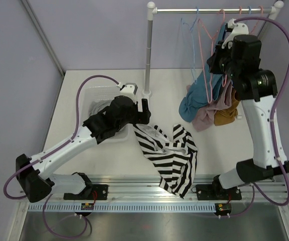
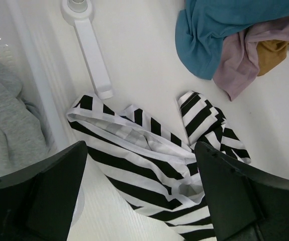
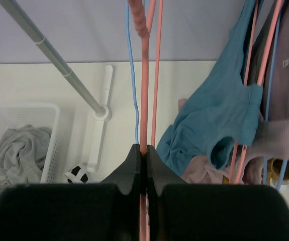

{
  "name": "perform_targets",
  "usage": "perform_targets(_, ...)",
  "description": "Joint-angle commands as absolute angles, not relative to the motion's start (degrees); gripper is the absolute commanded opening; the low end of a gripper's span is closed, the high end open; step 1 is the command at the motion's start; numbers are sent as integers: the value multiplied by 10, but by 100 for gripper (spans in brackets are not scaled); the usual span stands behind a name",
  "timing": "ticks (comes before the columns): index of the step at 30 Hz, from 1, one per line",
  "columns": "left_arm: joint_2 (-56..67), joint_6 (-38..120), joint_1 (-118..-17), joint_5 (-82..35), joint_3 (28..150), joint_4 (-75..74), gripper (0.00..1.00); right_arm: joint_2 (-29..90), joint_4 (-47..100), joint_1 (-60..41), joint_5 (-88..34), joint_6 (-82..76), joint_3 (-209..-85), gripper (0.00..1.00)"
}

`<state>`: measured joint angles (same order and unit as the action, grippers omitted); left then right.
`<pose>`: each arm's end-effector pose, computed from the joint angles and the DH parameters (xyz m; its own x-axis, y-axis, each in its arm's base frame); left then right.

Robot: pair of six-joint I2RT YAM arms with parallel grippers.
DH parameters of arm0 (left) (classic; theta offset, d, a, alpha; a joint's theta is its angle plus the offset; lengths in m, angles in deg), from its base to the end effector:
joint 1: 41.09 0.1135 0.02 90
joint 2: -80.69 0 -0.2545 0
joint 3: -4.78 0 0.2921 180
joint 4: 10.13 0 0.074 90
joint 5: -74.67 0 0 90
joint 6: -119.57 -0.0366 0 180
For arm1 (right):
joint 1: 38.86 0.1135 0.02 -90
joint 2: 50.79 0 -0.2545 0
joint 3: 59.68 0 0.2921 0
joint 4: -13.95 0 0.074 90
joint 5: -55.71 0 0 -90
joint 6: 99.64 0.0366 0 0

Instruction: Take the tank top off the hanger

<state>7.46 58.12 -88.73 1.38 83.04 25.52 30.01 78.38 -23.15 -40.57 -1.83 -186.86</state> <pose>0.2311 -0.2378 0.3272 -0.5600 -0.0652 -0.8259 0.3112 0.9073 -0.2826 0.2762 0.0735 0.5420 -0.3185 0.0507 -0.9466 -0.1269 0.9873 0.0956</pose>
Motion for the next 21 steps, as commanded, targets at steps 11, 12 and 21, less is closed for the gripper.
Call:
perform_targets(11,178,519,-1010,44,804,266,99,596,835,-323,-298,-78,-2248,0)
perform_targets(12,177,516,-1023,48,800,261,99,613,832,-330,-297,-77,-2254,0)
perform_targets(21,100,493,-1084,37,775,181,99,611,815,-337,-287,-73,-2208,0)
